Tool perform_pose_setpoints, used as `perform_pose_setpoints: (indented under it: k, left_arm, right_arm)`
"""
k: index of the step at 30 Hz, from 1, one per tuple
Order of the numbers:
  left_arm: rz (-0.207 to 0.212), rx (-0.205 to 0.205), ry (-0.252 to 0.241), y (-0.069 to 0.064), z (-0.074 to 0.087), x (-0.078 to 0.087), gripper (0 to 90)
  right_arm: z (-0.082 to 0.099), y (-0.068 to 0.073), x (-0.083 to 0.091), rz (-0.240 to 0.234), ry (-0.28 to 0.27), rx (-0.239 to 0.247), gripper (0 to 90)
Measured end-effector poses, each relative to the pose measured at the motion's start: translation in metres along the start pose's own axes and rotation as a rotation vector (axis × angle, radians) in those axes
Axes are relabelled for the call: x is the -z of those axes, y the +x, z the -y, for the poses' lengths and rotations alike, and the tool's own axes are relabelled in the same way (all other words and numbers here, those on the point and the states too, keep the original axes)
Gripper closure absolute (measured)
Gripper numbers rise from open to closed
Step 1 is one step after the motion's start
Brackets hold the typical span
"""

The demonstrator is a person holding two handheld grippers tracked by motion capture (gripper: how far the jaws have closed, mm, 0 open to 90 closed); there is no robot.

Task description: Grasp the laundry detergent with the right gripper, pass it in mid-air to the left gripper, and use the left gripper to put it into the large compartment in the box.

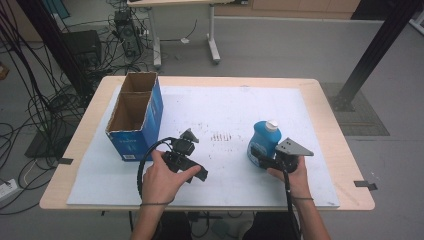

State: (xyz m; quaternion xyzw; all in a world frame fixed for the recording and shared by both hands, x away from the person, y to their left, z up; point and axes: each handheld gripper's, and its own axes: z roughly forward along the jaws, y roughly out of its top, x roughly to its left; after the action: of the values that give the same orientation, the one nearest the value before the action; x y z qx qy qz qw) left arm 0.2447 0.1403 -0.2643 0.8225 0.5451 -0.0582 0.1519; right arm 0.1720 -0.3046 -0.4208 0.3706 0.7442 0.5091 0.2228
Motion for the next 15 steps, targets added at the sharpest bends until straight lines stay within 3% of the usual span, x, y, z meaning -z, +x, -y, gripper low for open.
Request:
perform_pose_setpoints:
  k: [15]
  left_arm:
    - [0.001,0.001,-0.003,-0.0005,-0.0002,0.0,7.9]
  right_arm:
    - [0.001,0.0002,0.0,0.001,-0.004,-0.004,41.6]
